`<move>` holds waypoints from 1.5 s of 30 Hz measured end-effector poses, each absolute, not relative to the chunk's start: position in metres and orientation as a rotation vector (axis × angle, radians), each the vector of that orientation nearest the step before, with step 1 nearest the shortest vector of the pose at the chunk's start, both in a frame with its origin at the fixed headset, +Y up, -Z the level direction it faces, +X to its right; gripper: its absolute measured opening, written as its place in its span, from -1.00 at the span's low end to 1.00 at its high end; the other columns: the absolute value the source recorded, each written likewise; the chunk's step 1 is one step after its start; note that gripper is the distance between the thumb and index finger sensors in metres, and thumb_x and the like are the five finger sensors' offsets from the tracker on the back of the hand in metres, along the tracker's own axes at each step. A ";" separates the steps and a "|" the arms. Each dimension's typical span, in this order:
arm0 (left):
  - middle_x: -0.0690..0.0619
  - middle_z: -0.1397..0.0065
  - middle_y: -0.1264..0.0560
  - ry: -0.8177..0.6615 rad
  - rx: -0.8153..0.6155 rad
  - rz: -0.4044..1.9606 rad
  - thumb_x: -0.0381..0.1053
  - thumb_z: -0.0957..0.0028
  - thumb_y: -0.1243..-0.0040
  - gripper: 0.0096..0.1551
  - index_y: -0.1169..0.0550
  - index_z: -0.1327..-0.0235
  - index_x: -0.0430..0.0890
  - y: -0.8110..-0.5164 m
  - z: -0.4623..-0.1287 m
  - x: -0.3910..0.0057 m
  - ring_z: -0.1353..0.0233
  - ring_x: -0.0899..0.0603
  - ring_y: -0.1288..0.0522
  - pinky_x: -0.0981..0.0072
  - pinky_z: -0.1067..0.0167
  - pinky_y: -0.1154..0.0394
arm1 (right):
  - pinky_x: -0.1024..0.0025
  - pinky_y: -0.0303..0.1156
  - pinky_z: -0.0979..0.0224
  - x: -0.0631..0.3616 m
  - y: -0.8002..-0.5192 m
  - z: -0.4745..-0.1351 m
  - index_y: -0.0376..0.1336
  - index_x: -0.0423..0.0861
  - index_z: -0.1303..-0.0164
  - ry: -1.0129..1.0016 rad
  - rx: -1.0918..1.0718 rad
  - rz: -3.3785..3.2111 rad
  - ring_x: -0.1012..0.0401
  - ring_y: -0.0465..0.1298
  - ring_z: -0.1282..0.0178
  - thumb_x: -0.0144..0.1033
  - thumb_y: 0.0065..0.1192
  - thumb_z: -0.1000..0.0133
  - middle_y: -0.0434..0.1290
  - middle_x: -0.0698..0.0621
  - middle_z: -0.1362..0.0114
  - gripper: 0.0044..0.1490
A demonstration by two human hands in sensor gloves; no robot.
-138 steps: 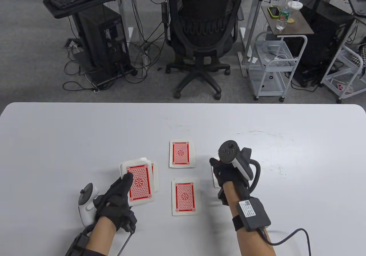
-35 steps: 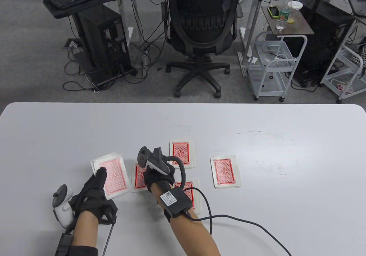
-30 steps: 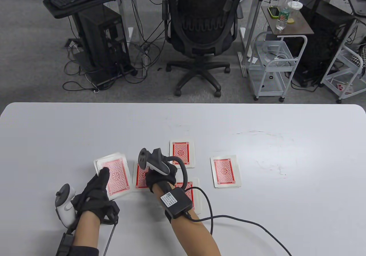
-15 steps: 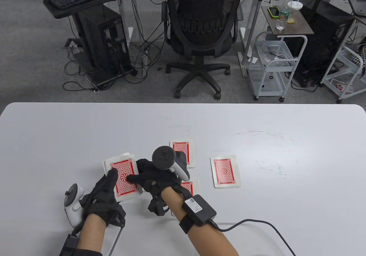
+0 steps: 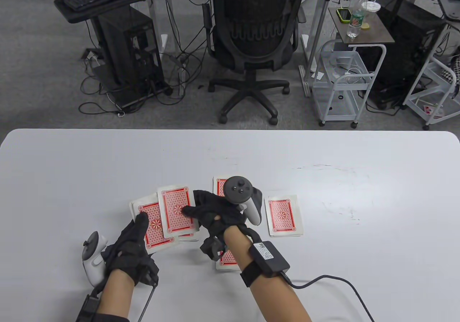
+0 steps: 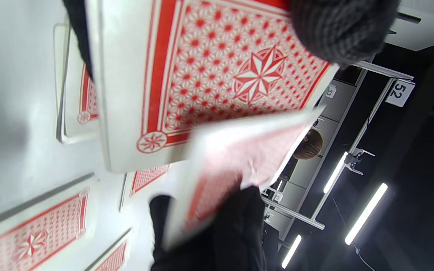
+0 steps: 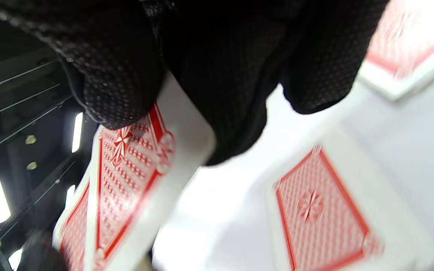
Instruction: Four-player card dealing with fan arrangement
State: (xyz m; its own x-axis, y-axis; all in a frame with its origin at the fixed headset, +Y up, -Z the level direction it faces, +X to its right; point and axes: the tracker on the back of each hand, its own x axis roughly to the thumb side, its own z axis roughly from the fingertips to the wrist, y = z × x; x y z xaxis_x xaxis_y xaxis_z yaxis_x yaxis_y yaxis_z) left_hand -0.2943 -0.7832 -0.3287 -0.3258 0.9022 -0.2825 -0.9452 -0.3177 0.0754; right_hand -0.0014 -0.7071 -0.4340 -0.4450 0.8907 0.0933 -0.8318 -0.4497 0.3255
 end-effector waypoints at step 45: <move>0.18 -0.24 -0.66 0.218 -0.271 1.819 0.32 -0.03 -0.25 -0.48 -0.56 -0.21 0.15 -0.785 -0.326 -0.267 -0.17 -0.11 -0.73 0.04 -0.07 -0.67 | -0.17 0.42 -0.23 -0.031 -0.723 -0.377 0.28 -0.19 -0.30 0.143 0.337 2.176 0.13 0.70 0.04 -0.13 0.53 -0.01 0.51 0.00 -0.14 -0.26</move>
